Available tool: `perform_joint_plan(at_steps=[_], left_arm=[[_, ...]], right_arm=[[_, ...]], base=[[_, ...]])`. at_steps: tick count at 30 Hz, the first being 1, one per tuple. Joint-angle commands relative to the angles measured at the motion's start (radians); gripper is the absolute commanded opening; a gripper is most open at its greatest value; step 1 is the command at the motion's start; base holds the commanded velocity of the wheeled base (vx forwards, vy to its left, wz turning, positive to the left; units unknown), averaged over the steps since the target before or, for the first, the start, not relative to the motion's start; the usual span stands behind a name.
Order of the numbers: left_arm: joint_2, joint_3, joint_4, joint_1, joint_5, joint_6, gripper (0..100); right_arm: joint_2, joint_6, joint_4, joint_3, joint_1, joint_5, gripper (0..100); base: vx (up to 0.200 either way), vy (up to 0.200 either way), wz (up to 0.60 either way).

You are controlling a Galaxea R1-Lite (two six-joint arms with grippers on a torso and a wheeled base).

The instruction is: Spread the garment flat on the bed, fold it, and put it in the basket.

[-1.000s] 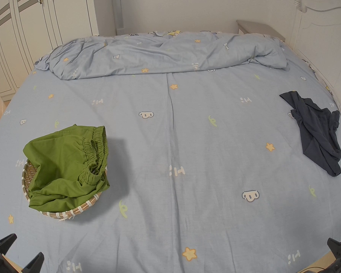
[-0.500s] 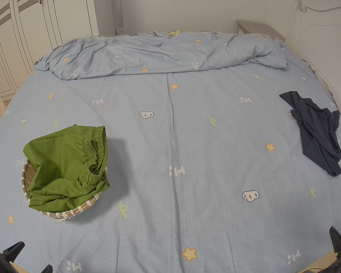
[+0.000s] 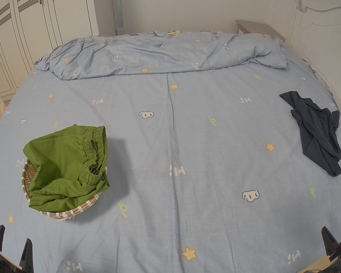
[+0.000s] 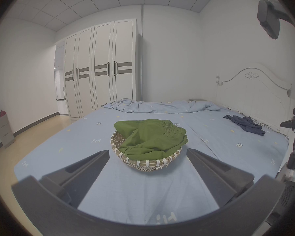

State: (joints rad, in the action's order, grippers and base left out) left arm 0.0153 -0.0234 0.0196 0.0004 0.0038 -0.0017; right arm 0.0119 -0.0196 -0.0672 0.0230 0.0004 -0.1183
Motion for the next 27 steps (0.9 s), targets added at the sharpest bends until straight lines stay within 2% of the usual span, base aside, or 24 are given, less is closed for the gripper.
perform_joint_plan(at_steps=[1,6,7,9,10,12,14,18,21,27], left_arm=[[-0.015,0.023,0.003,0.003,0.001,-0.003,100],[-0.015,0.023,0.003,0.003,0.001,-0.004,100],[-0.015,0.023,0.003,0.003,0.001,0.0,100],[-0.015,0.023,0.003,0.003,0.001,0.0,100],[-0.015,0.023,0.003,0.003,0.001,-0.001,100],[-0.015,0.023,0.003,0.003,0.001,-0.001,100],[-0.015,0.023,0.003,0.003,0.001,-0.001,100],[-0.015,0.023,0.003,0.003,0.001,0.0,100],[-0.015,0.023,0.003,0.003,0.001,-0.001,100],[-0.015,0.023,0.003,0.003,-0.001,0.0,100]], right_arm=[[0.005,-0.017,0.003,-0.023,0.0,-0.003,100],[0.011,-0.049,0.009,-0.023,-0.005,0.031,100],[0.011,-0.063,0.018,-0.023,-0.005,0.103,100],[0.011,-0.063,0.021,-0.023,-0.005,0.111,100],[0.006,-0.043,0.033,-0.02,-0.002,0.151,100],[0.006,-0.013,0.037,-0.018,-0.002,0.163,100],[0.008,0.086,0.046,-0.018,-0.002,0.204,100],[0.006,0.079,0.046,-0.02,0.0,0.195,100],[0.008,0.055,0.055,-0.023,0.0,0.131,100],[0.006,0.026,0.052,-0.023,0.0,0.112,100]], base=[[0.0,0.0,0.0],[0.0,0.0,0.0],[0.0,0.0,0.0],[0.0,0.0,0.0],[0.0,0.0,0.0],[0.0,0.0,0.0],[0.0,0.0,0.0],[0.0,0.0,0.0],[0.0,0.0,0.0],[0.0,0.0,0.0]])
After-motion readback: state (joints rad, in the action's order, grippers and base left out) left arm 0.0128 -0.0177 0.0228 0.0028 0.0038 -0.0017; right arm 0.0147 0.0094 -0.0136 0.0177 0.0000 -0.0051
